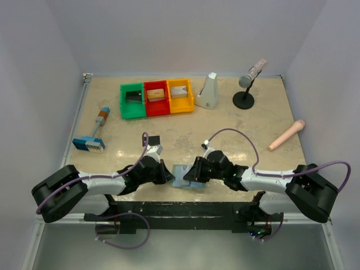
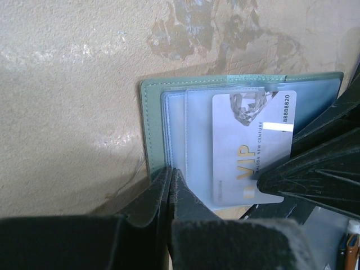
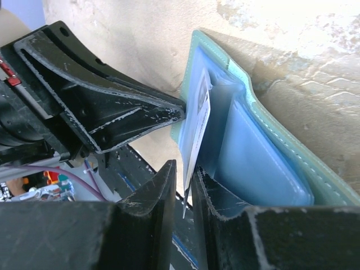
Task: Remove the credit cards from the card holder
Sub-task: Remove the credit card from the card holder.
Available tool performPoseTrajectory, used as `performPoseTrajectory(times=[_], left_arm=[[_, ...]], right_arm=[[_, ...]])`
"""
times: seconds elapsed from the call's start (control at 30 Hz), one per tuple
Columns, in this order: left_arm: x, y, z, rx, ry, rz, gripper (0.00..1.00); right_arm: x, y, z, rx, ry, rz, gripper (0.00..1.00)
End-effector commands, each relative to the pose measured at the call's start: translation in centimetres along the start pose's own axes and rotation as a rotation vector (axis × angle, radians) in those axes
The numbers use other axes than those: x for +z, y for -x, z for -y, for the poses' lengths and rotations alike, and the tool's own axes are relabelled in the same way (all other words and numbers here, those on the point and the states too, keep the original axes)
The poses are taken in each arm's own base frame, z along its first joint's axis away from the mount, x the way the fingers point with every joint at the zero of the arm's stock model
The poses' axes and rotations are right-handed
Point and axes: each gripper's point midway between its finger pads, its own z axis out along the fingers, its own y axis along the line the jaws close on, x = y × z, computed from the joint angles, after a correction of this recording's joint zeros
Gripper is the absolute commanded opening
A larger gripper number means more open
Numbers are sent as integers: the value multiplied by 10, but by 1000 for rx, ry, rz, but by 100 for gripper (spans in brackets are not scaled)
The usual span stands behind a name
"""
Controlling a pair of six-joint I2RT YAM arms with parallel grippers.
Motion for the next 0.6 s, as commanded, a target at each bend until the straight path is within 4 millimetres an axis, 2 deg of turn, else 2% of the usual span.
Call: performPoseTrajectory(times=[0.0, 0.37, 0.43, 0.57], left_arm=[[-1, -9, -16, 4, 51, -15, 0], [-1, -8, -14, 2, 46, -12, 0], [-2, -7, -14, 1, 46, -11, 0], [-2, -6, -13, 1, 42, -6, 0]], right_arm=[[-4, 11, -7, -17, 15, 51, 20], [-6, 12, 0, -12, -27, 57, 6], [-6, 12, 1, -13, -34, 57, 0], [-6, 11, 5, -14, -54, 50, 0]])
